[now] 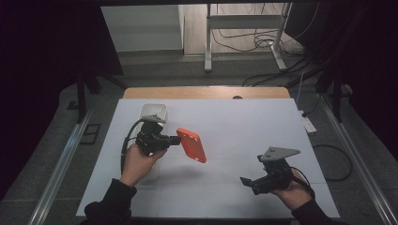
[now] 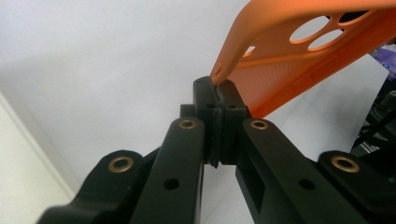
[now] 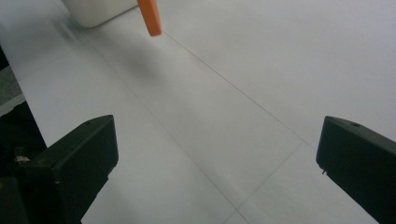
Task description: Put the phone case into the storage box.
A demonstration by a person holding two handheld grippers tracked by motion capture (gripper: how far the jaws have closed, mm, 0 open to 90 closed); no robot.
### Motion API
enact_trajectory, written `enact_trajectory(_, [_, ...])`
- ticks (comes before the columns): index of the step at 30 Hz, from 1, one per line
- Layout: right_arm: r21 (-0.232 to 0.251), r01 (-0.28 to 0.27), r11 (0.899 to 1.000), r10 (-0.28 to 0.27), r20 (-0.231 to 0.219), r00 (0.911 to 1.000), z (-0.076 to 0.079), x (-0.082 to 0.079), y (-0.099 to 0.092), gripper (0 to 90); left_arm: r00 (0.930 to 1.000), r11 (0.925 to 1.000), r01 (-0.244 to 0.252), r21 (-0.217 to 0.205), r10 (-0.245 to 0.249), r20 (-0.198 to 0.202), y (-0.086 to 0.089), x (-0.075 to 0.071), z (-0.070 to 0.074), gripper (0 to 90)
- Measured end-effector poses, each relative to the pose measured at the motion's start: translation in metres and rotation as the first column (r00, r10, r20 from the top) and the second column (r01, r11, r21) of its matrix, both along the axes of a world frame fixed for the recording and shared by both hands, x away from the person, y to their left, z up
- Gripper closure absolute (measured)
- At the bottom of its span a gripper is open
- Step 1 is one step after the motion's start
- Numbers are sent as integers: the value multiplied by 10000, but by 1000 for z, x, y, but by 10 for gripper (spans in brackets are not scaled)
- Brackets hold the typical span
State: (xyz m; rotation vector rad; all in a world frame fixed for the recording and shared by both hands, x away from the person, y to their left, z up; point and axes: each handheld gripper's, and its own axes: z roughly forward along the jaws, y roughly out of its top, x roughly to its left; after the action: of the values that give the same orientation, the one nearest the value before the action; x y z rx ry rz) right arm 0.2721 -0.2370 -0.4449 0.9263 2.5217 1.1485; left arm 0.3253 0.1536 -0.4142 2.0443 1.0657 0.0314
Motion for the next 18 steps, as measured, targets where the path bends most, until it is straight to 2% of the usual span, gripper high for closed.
enact_trajectory(13, [-126,687,9976,-687,14,9976,-4,-5,-27,0,9994,9996,-278,-89,277,-207,10,6,2,891])
enact_trajectory(18, [-52,966,9953,-966,32,9953,-5,-6,-36,0,9990,9994,-351,9,351,-279,11,9,3,890])
